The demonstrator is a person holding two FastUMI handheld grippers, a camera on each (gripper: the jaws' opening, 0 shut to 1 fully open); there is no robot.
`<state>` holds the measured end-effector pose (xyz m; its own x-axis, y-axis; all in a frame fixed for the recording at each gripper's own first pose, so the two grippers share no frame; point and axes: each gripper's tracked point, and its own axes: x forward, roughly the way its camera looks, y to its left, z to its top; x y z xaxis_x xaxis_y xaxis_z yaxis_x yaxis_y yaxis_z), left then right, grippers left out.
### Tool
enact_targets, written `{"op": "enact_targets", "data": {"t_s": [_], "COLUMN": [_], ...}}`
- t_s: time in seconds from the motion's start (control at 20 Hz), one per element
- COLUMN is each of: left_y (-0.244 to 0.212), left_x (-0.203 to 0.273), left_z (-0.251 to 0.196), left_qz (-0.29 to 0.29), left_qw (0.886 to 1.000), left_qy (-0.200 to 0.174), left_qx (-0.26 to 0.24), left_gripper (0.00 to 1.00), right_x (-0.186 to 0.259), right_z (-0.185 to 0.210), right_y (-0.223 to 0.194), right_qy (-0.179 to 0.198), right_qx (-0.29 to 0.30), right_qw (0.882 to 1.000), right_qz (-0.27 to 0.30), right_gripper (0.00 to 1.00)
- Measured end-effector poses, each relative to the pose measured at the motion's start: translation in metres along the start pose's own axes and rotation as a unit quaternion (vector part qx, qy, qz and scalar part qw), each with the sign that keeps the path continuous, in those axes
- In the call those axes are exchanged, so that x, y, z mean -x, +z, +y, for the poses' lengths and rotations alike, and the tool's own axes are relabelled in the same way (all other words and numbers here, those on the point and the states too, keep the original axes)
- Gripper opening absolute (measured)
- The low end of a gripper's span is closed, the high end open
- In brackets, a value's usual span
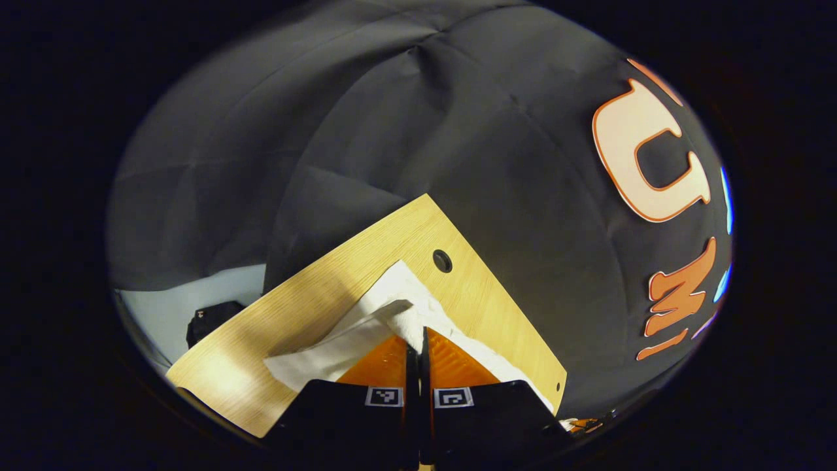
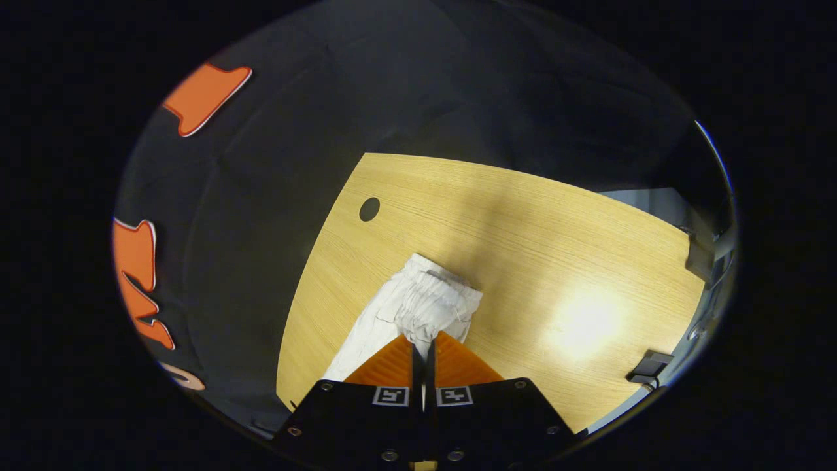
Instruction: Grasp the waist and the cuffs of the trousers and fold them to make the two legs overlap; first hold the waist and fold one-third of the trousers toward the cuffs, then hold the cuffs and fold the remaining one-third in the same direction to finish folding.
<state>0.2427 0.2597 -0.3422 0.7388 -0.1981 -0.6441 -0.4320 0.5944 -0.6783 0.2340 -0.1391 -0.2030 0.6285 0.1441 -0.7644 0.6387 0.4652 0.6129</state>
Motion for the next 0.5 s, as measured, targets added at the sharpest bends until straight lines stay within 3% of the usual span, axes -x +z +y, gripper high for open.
{"op": "enact_targets", "data": {"t_s": [0.3, 0.5], "left_y": [-0.008, -0.006], "left_x": [-0.051, -0.067], "left_z": [0.017, 0.024], "left_qz": [0.025, 0.03], "left_qw": [0.998, 0.998], "left_qy": [0.051, 0.059], "left_qx": [-0.014, 0.006], "left_gripper": [0.04, 0.04], "right_x": [-0.058, -0.096], "right_z": [0.018, 0.026], "right_y": [0.002, 0.004], "right_qy": [-0.019, -0.021], "right_qx": [-0.027, -0.065], "right_qw": [0.998, 0.995], "right_qz": [0.05, 0.077], "right_gripper": [0.01, 0.02]}}
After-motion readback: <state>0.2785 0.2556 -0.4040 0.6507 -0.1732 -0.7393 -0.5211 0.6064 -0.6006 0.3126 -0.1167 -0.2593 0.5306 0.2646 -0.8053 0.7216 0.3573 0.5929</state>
